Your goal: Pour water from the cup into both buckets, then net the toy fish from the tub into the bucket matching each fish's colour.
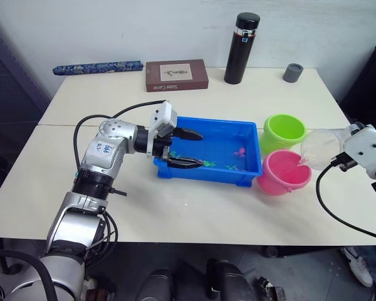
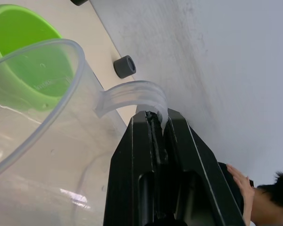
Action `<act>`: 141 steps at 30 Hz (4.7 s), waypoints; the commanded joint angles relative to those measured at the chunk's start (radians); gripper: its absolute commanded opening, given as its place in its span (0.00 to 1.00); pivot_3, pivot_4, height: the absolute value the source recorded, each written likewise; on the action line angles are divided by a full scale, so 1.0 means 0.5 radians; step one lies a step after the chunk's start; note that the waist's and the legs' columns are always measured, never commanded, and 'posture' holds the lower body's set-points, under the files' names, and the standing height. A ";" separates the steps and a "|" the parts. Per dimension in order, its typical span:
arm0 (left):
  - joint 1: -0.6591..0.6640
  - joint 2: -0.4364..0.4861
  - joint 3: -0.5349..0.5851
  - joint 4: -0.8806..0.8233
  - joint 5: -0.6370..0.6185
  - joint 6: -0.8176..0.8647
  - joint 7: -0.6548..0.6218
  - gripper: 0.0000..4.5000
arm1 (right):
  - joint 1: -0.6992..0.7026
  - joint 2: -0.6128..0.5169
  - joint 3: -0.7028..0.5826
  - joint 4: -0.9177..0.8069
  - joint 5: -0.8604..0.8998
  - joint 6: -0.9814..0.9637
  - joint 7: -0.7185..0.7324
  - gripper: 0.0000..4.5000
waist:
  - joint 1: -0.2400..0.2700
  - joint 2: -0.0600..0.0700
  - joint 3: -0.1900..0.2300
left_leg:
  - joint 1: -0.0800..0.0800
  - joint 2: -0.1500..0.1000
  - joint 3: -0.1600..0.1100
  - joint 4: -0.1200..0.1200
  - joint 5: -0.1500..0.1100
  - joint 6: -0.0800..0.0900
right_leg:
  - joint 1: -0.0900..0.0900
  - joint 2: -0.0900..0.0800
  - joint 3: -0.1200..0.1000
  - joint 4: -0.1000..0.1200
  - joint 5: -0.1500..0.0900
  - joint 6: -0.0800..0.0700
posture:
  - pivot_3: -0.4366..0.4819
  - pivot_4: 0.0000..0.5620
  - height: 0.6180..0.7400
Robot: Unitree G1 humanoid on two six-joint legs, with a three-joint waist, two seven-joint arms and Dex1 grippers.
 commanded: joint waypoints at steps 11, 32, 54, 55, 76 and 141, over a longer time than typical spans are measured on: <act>-0.035 0.002 0.032 -0.028 -0.012 -0.020 -0.007 1.00 | -0.048 -0.047 -0.027 -0.007 -0.059 -0.093 -0.001 0.01 | 0.000 0.000 0.000 | 0.000 0.000 0.000 0.000 0.000 0.000 | 0.000 0.000 0.000 0.000 0.000 0.000 | 0.48 0.27 1.00; -0.274 0.044 0.195 0.329 0.014 0.024 0.124 1.00 | -0.701 0.342 -0.071 0.229 0.410 0.754 -0.240 0.01 | -0.008 0.000 0.000 | 0.001 0.000 0.000 0.001 0.001 -0.001 | 0.000 0.000 0.000 0.004 0.000 0.000 | 0.48 0.27 1.00; -0.332 -0.036 0.190 0.530 0.191 -0.122 0.434 1.00 | -1.218 0.281 0.493 0.789 0.000 0.583 -0.559 0.01 | -0.045 0.000 0.000 | -0.002 -0.001 0.001 0.001 0.001 -0.001 | -0.003 -0.002 0.000 0.004 0.000 0.000 | 0.48 0.27 1.00; -0.327 -0.039 0.188 0.520 0.190 -0.119 0.436 1.00 | -1.222 0.281 0.505 0.791 -0.018 0.580 -0.565 0.01 | -0.048 0.000 0.000 | -0.002 -0.001 0.001 0.001 0.001 -0.001 | -0.003 -0.002 -0.001 0.004 0.000 0.000 | 0.48 0.27 1.00; -0.289 -0.069 0.201 0.468 0.182 -0.118 0.538 1.00 | -1.452 0.275 0.954 1.019 -0.574 0.506 -0.779 0.01 | -0.054 0.000 0.000 | -0.002 -0.001 0.001 0.000 0.002 -0.003 | -0.004 -0.002 -0.001 0.004 0.000 0.000 | 0.48 0.27 1.00; -0.165 -0.006 0.224 0.256 0.113 -0.051 0.418 1.00 | -1.098 1.011 -0.622 0.724 0.623 0.843 -0.856 0.01 | -0.062 0.000 0.000 | 0.001 0.000 0.000 -0.002 0.005 -0.008 | -0.004 -0.001 0.000 0.010 0.000 0.001 | 0.48 0.27 1.00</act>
